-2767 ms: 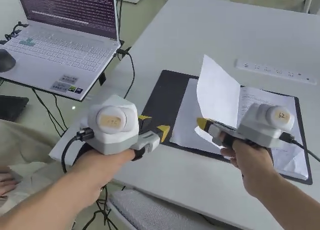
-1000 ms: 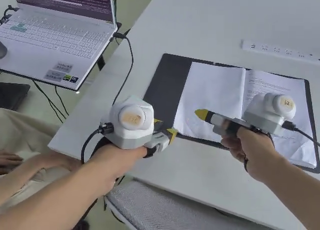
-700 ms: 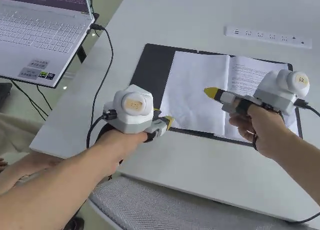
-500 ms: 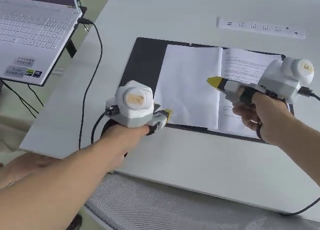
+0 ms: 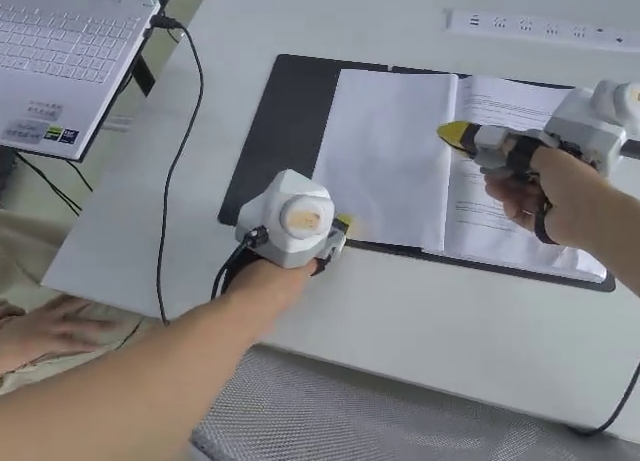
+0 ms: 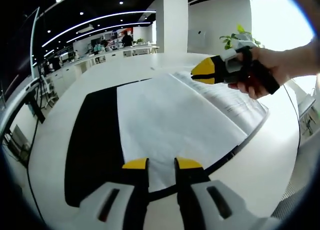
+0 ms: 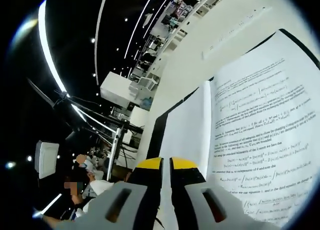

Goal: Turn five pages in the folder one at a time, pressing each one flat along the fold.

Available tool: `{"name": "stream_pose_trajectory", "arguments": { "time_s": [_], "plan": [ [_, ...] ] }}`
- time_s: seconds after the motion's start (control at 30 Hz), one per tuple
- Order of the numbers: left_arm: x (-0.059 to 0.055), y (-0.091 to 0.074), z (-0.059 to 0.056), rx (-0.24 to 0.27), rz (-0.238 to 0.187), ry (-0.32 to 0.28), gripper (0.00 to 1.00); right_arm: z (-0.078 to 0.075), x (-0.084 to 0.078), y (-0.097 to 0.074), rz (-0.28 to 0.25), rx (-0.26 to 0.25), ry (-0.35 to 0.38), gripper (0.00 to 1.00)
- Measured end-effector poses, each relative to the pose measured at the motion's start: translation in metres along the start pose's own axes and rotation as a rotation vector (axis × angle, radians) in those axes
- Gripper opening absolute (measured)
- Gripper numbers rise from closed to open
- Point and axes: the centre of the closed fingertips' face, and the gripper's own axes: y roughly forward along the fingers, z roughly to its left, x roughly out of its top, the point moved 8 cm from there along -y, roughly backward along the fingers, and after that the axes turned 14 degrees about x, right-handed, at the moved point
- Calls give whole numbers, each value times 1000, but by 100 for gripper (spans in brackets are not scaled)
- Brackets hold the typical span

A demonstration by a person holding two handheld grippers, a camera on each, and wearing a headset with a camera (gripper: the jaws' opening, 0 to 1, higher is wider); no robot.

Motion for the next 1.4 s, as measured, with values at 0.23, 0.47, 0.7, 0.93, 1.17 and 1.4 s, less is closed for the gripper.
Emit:
{"name": "stream_pose_trajectory", "arguments": {
  "time_s": [0.23,0.47,0.7,0.93,1.17,1.4],
  "plan": [
    [-2,5,4,-2,-11,-10,19,-27,9,11,-29,-63,49,0],
    [-3,6,4,-1,-10,-14,18,-36,23,21,-73,-86,98,0],
    [-2,5,4,-3,-10,-12,19,-48,45,29,-151,-89,179,0],
    [-2,3,4,2,-15,-22,18,-58,61,38,-224,-85,208,0],
    [-2,2,4,-2,-13,-20,18,-60,78,47,-320,-104,207,0],
    [-1,2,4,-3,-9,-18,18,-65,90,53,-379,-132,186,0]
  ]
}}
